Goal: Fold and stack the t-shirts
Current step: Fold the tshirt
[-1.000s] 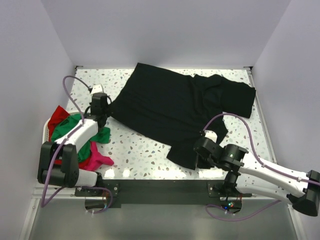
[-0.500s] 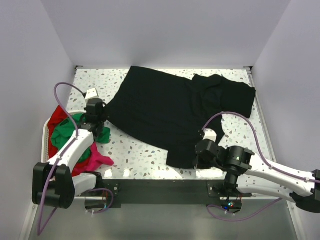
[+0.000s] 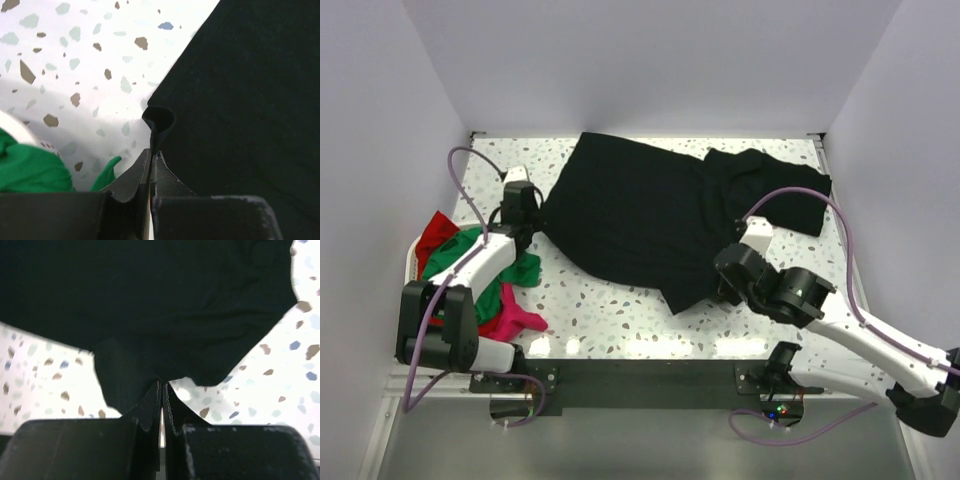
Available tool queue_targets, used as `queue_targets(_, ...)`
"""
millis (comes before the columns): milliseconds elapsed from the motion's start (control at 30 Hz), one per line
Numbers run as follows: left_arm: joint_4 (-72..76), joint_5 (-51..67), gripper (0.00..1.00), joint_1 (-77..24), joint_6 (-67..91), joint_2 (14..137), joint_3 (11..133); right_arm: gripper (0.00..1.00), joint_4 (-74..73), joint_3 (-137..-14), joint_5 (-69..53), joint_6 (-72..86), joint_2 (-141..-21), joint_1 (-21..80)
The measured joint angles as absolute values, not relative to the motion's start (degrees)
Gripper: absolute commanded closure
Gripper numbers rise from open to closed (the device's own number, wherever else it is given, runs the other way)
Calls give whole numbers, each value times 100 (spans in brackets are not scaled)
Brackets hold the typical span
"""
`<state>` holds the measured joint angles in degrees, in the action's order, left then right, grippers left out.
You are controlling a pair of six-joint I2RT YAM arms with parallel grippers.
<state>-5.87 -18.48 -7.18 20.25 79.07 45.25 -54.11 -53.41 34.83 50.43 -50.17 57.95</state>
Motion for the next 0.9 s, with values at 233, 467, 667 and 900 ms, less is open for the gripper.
queue_targets(233, -513, -1682, 100, -718, 1973, 8418, 5033, 100, -4707, -5301, 3041, 4224, -5376, 4254)
queue_targets(467, -543, -1625, 100, -718, 1883, 8917, 5553, 100, -4230, -5345, 2731, 3695, -6261, 3411)
queue_targets(667, -569, -1619, 100, -718, 1833, 9487, 6230, 100, -4018, -5594, 2543, 3352, -6711, 2705)
queue_targets(900, -709, -1603, 100, -718, 1780, 10250, 7091, 100, -3765, -5922, 2261, 3013, -7330, 2018)
